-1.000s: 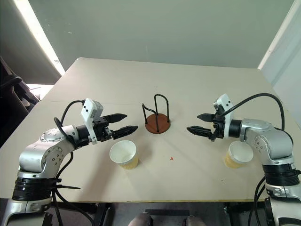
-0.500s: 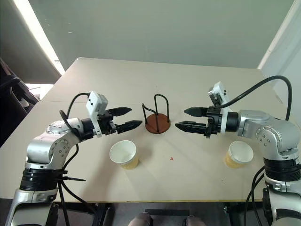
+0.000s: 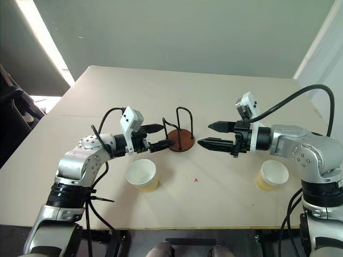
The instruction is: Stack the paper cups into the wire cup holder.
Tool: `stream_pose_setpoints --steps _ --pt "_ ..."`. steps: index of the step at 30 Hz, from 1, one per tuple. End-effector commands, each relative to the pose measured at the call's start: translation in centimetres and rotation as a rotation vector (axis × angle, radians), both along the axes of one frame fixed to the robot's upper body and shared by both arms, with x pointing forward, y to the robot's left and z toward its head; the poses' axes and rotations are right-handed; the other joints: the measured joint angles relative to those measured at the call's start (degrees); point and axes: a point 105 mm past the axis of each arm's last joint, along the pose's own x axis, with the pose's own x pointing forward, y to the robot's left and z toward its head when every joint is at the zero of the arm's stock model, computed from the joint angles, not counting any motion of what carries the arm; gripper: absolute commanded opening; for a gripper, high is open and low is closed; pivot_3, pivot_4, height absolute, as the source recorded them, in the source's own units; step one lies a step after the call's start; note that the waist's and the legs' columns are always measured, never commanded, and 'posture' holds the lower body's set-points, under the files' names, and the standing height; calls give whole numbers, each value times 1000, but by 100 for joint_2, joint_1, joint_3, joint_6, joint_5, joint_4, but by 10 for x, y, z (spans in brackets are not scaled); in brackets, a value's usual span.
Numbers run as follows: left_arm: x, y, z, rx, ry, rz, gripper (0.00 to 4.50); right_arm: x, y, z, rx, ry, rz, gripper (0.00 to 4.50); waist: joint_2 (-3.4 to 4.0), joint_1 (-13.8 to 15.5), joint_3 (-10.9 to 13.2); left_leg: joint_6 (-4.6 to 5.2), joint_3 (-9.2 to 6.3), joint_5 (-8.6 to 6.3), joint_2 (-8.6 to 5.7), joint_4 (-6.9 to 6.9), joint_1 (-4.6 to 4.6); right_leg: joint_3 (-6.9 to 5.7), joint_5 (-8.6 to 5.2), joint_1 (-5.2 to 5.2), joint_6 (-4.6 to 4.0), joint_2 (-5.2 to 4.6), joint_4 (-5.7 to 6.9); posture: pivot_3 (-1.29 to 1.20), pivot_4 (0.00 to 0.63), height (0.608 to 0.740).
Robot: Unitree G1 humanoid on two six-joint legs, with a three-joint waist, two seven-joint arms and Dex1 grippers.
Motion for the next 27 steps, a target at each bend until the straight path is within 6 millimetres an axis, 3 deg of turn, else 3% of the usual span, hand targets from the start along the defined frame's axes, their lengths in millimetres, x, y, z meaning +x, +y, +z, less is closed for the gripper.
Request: stream_pose_setpoints --steps 1,24,27 --pt "6 -7 11 -7 -58 -7 4462 -3 -3 12 14 -67 -11 4500 0 0 0 0 2 0 -1 0 0 2 0 0 1 0 -1 0 150 740" --pt "14 -32 8 -27 -45 -65 4462 -3 -2 16 21 -79 -31 4500 0 11 0 6 8 2 -2 4 -3 13 7 3 13 1 -17 0 150 740" --pt "15 -34 6 -30 -42 -63 3864 -4 -2 15 25 -79 -34 4500 0 13 0 7 7 2 -2 4 -6 14 9 2 17 1 -22 0 150 740"
